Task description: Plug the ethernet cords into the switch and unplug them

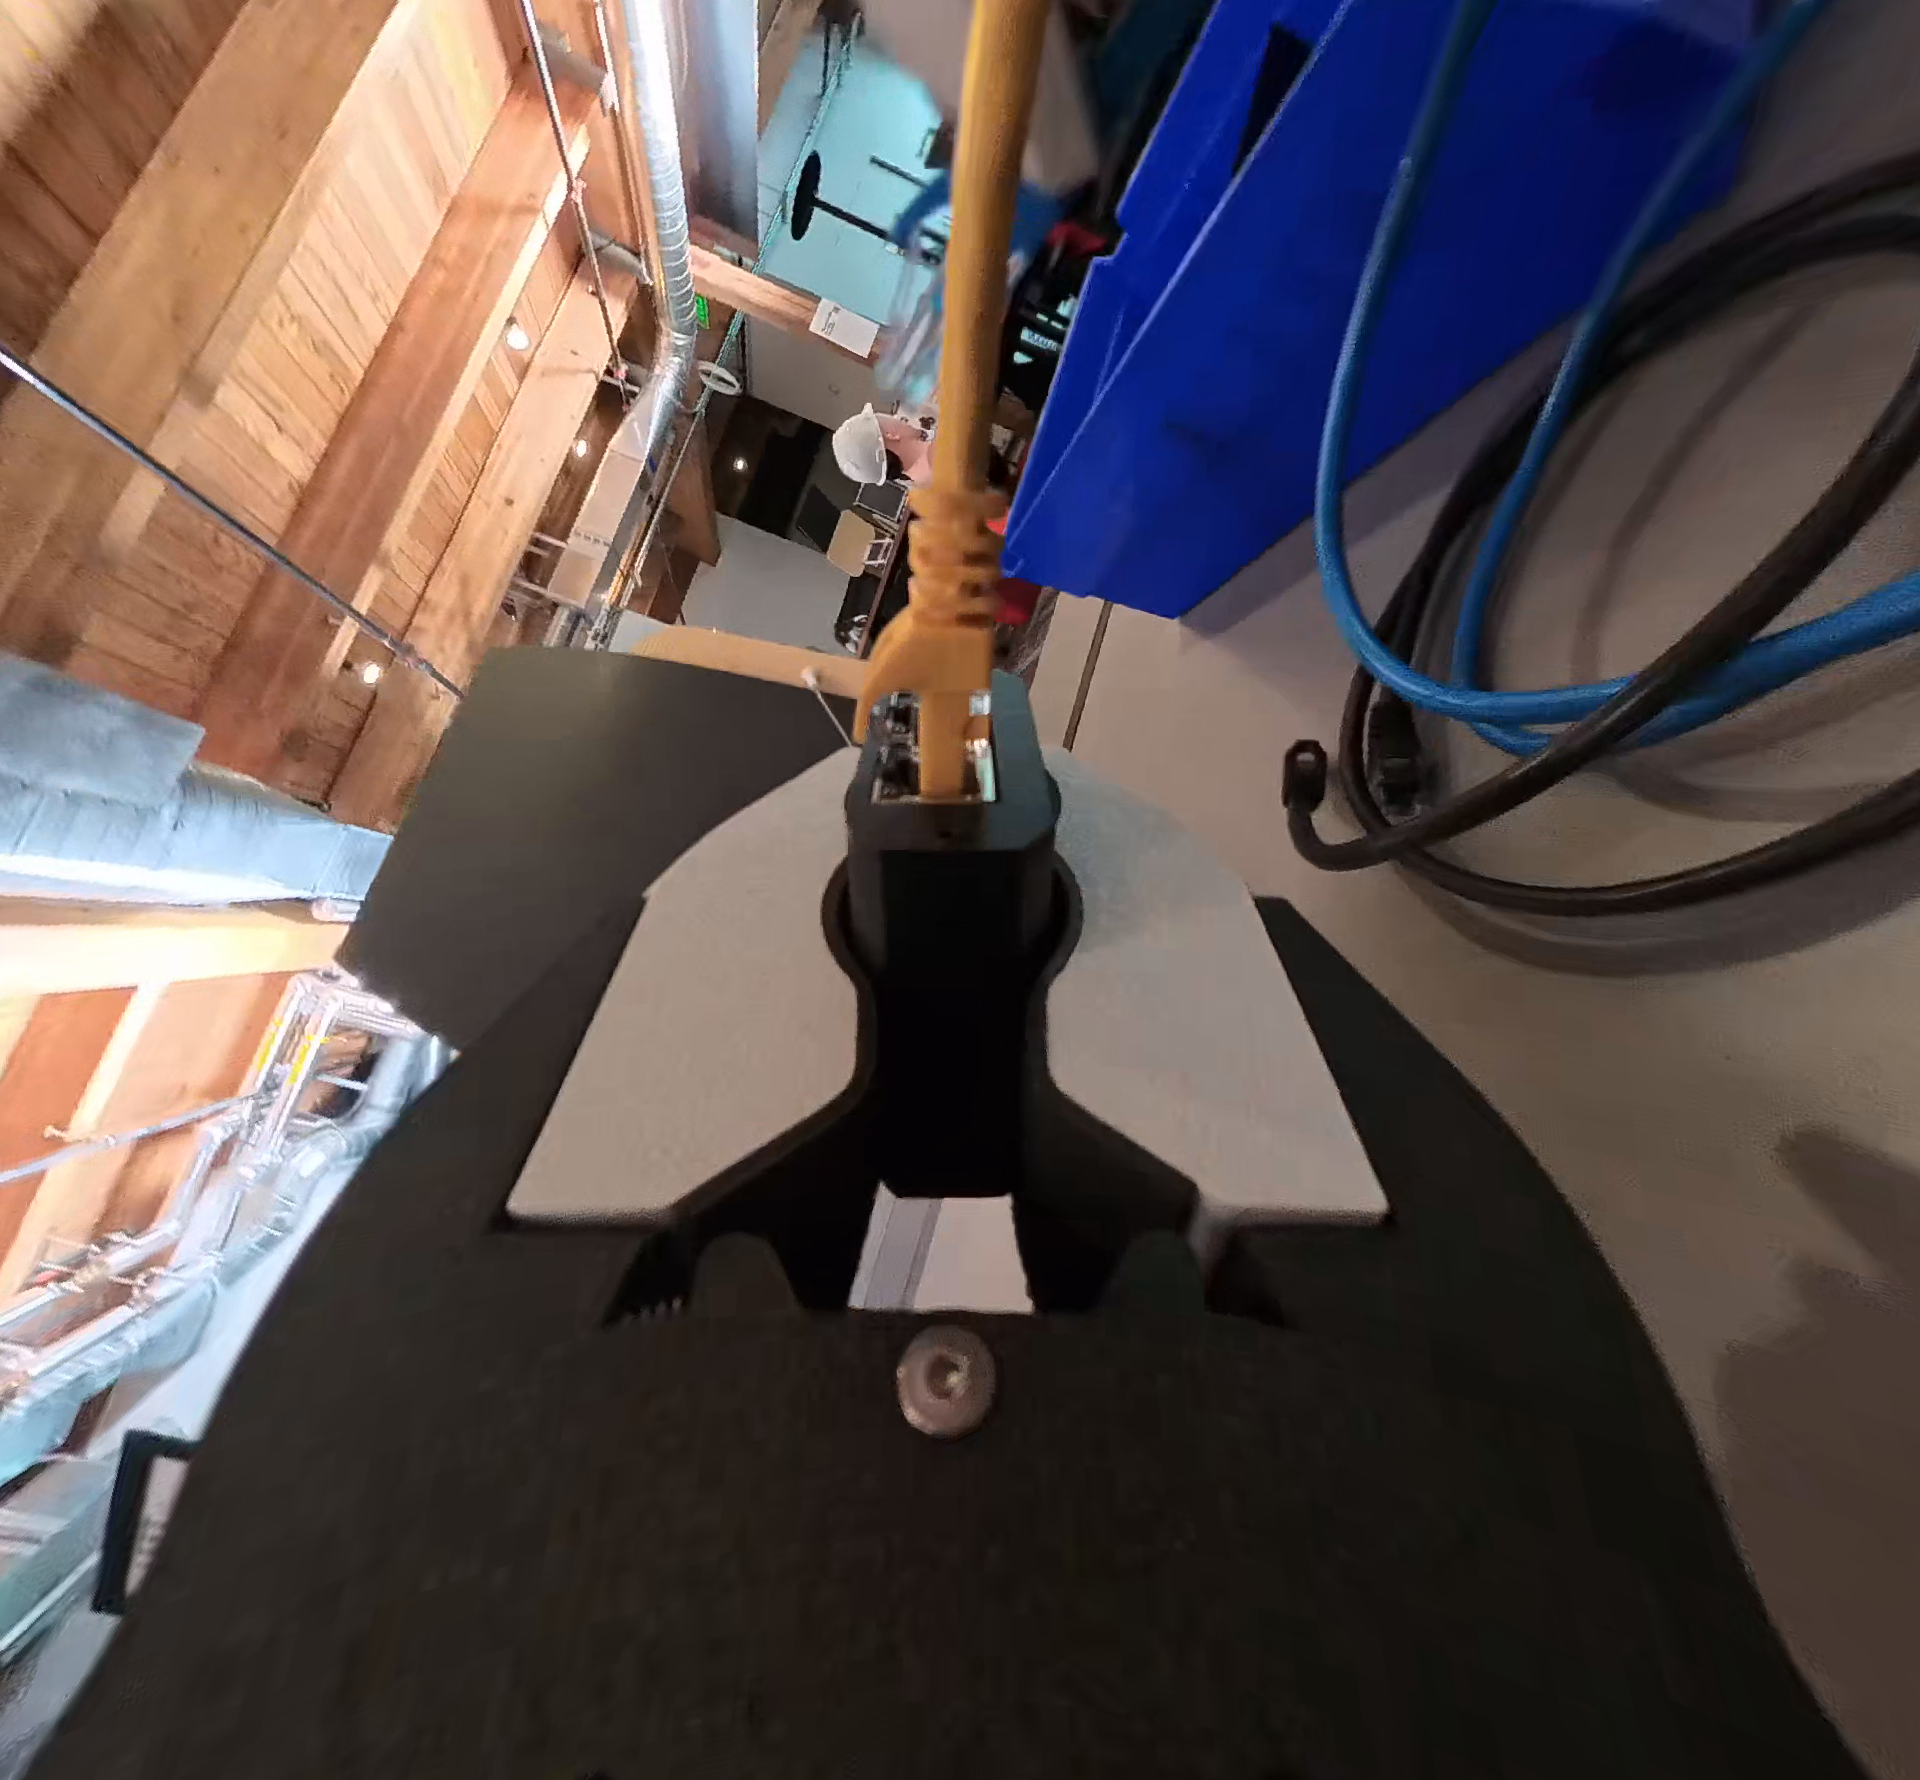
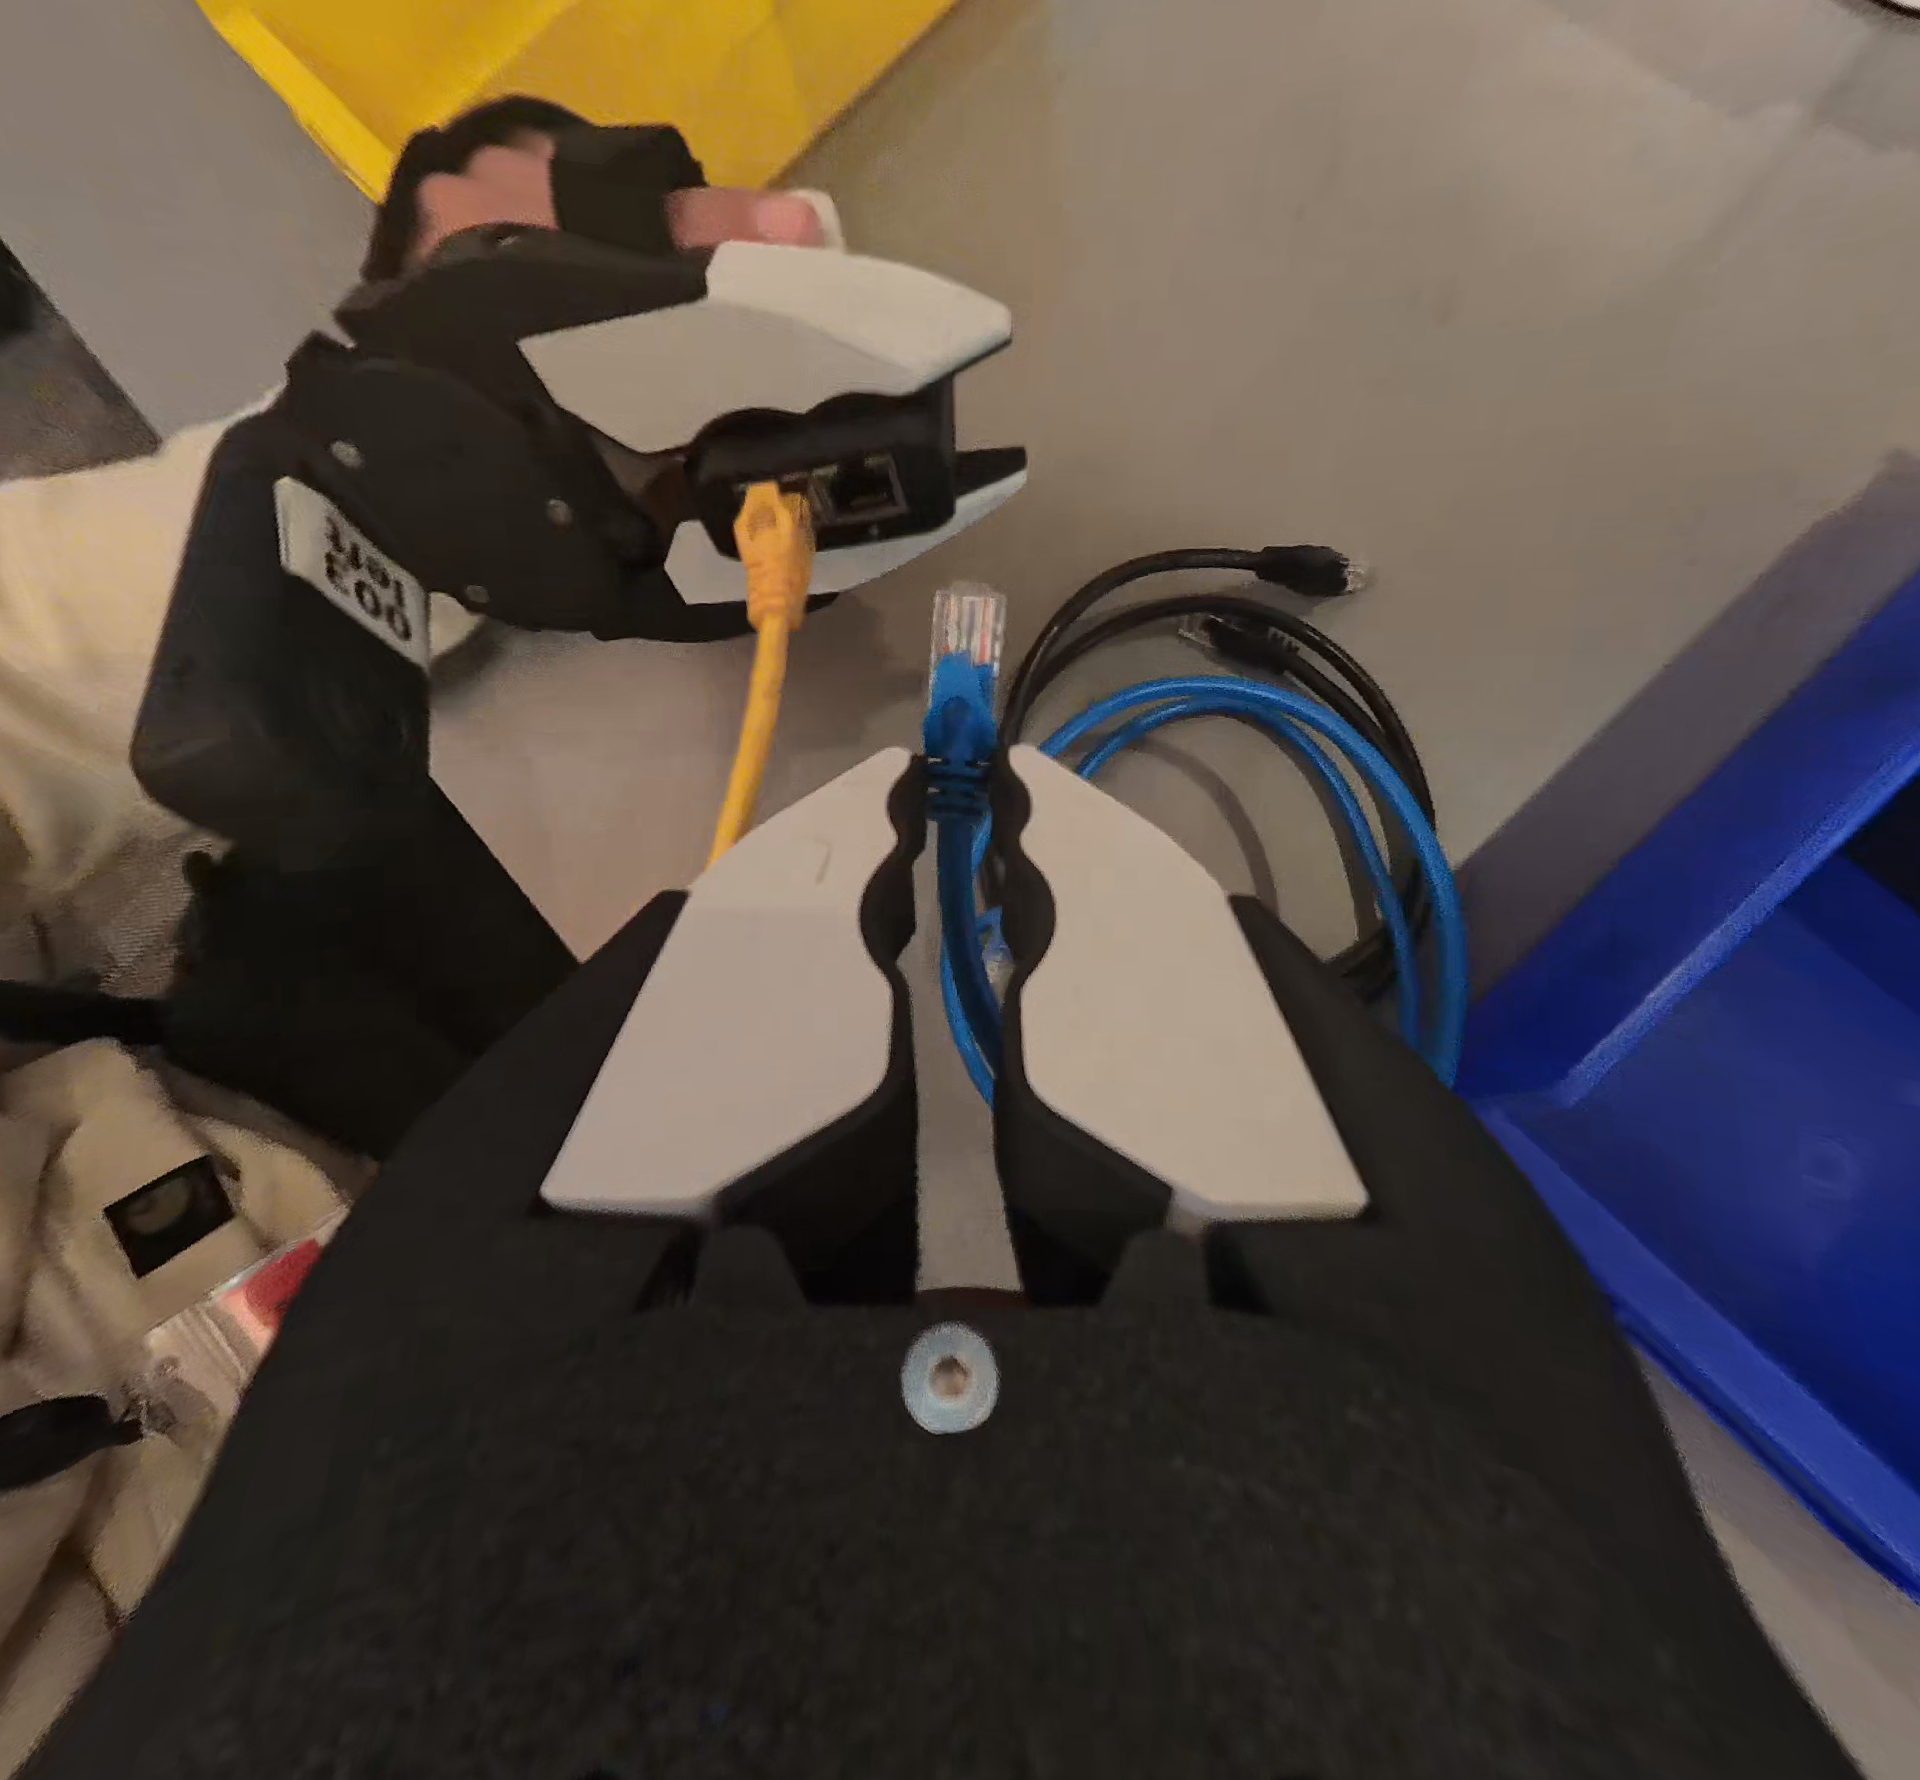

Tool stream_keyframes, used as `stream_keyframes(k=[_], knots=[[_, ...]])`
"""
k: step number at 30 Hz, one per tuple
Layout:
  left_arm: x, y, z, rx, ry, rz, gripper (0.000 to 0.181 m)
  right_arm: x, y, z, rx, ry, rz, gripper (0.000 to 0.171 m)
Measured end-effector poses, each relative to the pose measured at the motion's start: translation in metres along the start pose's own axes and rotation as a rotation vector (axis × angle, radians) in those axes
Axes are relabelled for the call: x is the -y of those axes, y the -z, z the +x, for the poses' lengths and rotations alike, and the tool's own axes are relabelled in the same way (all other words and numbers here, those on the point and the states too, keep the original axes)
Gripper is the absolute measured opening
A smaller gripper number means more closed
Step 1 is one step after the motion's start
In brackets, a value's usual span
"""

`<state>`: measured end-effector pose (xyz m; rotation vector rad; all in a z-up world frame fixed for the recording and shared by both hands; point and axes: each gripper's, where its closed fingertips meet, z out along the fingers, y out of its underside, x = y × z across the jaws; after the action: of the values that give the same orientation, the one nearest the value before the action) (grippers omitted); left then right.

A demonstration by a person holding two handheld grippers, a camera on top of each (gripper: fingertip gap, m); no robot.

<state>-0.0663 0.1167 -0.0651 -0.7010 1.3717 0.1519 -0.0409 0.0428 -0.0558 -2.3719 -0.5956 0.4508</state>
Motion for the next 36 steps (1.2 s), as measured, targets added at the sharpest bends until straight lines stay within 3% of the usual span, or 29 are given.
stream_keyframes(k=[17,29,36], knots=[[0.011,0.001,0.033,-0.114,-0.161,0.028,0.026,-0.024,-0.034,-0.011,-0.026,0.185,-0.202,0.012],[0.012,0.001,0.042,-0.113,-0.263,0.013,0.025,-0.036,-0.041,-0.01,0.001,0.184,-0.257,0.011],[0.011,0.001,0.034,-0.075,-0.263,-0.003,0.025,-0.027,-0.04,-0.011,0.002,0.249,-0.187,0.011]])
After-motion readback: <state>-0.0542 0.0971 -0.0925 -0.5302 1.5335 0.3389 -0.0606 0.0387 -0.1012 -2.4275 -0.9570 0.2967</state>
